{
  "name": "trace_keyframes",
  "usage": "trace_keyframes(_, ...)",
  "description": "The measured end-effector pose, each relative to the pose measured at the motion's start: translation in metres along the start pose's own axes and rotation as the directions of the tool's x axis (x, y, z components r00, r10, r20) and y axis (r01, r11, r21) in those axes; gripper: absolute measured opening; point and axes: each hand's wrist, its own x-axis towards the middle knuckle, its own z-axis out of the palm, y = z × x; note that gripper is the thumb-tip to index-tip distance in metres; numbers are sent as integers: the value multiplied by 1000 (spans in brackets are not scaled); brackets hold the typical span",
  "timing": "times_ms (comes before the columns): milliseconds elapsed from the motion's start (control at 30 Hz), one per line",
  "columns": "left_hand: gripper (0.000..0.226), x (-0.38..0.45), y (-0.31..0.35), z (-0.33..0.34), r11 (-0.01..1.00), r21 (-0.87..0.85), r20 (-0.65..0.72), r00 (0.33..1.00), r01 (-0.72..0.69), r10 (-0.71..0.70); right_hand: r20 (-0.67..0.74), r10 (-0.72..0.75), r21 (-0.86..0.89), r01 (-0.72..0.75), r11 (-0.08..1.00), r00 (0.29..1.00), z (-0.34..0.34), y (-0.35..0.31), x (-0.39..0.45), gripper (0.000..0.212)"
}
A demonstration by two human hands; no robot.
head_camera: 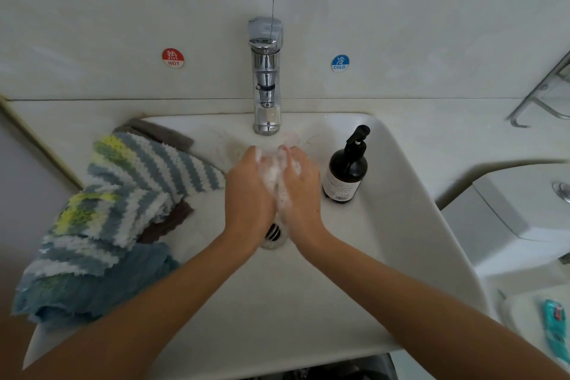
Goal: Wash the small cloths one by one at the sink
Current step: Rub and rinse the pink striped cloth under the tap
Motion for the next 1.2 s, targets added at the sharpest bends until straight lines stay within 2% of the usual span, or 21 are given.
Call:
trace_keyframes(100, 22, -24, 8, 1, 999, -36, 100, 994, -32, 35, -47, 124, 95, -119, 988, 991, -5, 7, 19, 46)
trace_keyframes(200, 22, -11, 2, 0, 998, -45, 87, 996, -32, 36, -70, 63, 31, -61, 998, 996, -5, 8, 6, 39)
trace_keyframes(267, 20, 4, -4, -8, 999, 7, 54, 998, -40, 40, 7, 5, 9, -5, 1000, 1000, 2, 5, -13, 33)
trace_keyframes(367, 18, 13, -9, -23, 1000, -10, 60, 998, -24, 25, 101, 13, 12, -15, 1000, 995, 11, -2, -16, 28)
trace_keyframes(433, 15, 12, -11, -24, 997, 39, 78, 995, -67, 64, 77, 30, -10, -29, 1000, 997, 11, -4, -2, 30)
trace_keyframes(500, 19, 7, -13, -17, 989, 59, 79, 988, -138, 133, -4, 61, 3, -61, 998, 998, 7, -1, 14, 30)
trace_keyframes(600, 24, -2, -9, -5, 990, -114, 68, 993, -85, 94, -38, 25, -4, -25, 1000, 999, 2, 1, 8, 24)
trace_keyframes(633, 25, 1, -10, -5, 989, -141, 53, 997, -49, 57, -14, -5, -13, 5, 1000, 1000, 3, 1, -2, 24)
trace_keyframes(767, 29, 13, -21, -18, 1000, -4, 3, 1000, 4, -4, 153, -29, -44, 36, 998, 988, 11, -2, -19, 27)
trace_keyframes(833, 23, -2, -16, -18, 998, -53, 0, 999, -42, 42, 106, 15, -28, -12, 1000, 994, 10, 0, -3, 29)
trace_keyframes(900, 34, -26, -2, -9, 991, -105, 25, 996, -84, 87, -14, 69, 64, -68, 996, 998, 4, 2, 11, 39)
trace_keyframes(1000, 28, -24, 2, 2, 992, -108, 15, 998, -59, 61, -106, 106, 131, -92, 987, 989, 0, 3, 3, 43)
trace_keyframes(1067, 21, -5, -4, -2, 1000, -23, -11, 1000, -10, 10, -53, 83, 112, -76, 991, 995, 6, 2, -14, 37)
trace_keyframes(1133, 27, 2, -8, -9, 999, -34, -52, 998, 30, -32, 45, 30, 71, -34, 997, 999, 14, 2, -24, 33)
trace_keyframes(1200, 25, -11, -7, -14, 998, -66, -82, 996, 9, -14, 97, 37, 45, -41, 998, 995, 15, 0, -15, 35)
